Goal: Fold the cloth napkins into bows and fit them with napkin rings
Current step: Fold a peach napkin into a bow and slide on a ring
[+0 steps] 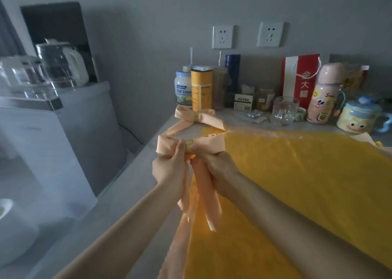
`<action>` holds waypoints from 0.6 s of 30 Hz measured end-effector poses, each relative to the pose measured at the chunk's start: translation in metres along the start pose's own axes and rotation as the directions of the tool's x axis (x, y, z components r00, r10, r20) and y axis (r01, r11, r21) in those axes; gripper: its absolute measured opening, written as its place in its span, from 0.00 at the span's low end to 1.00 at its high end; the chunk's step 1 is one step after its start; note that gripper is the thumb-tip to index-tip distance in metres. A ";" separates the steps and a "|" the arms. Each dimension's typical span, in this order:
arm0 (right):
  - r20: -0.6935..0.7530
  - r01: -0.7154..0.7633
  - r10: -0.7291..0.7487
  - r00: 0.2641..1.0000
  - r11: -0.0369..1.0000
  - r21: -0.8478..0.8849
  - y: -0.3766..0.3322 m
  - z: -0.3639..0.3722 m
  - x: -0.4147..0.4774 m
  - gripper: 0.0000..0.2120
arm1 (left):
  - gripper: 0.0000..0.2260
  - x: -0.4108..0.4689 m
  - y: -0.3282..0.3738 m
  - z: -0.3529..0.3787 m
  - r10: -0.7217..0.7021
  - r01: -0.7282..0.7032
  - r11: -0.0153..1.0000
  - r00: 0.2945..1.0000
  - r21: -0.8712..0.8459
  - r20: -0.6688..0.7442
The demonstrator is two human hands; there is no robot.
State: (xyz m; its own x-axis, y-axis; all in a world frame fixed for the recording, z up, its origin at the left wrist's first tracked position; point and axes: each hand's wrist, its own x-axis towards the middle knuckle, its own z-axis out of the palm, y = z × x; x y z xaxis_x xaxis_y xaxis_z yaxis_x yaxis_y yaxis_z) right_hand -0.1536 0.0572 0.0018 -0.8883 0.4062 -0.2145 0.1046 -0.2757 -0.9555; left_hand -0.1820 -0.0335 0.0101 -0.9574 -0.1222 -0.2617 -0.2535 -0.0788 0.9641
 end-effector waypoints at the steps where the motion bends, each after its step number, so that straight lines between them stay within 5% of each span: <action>1: 0.008 -0.003 0.003 1.000 1.000 -0.021 0.001 0.009 0.012 0.16 | 0.17 0.016 0.002 -0.002 -0.001 0.001 1.000 1.000 0.007 -0.002; 10: -0.099 0.105 -0.134 0.986 0.961 -0.256 -0.013 0.054 0.127 0.17 | 0.11 0.138 0.032 0.022 -0.056 0.049 0.997 0.991 0.057 0.125; 18: -0.119 0.156 -0.233 0.965 0.877 -0.454 -0.027 0.046 0.198 0.19 | 0.13 0.217 0.046 0.060 0.010 -0.070 0.915 0.989 0.397 0.151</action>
State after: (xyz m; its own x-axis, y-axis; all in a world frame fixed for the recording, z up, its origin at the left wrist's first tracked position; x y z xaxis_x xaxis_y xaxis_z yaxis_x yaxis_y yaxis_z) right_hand -0.3533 0.1047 -0.0054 -0.8282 0.5604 -0.0082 0.1567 0.2174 -0.9634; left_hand -0.4094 -0.0039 0.0007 -0.9697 0.0277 -0.2427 -0.2203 0.3293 0.9181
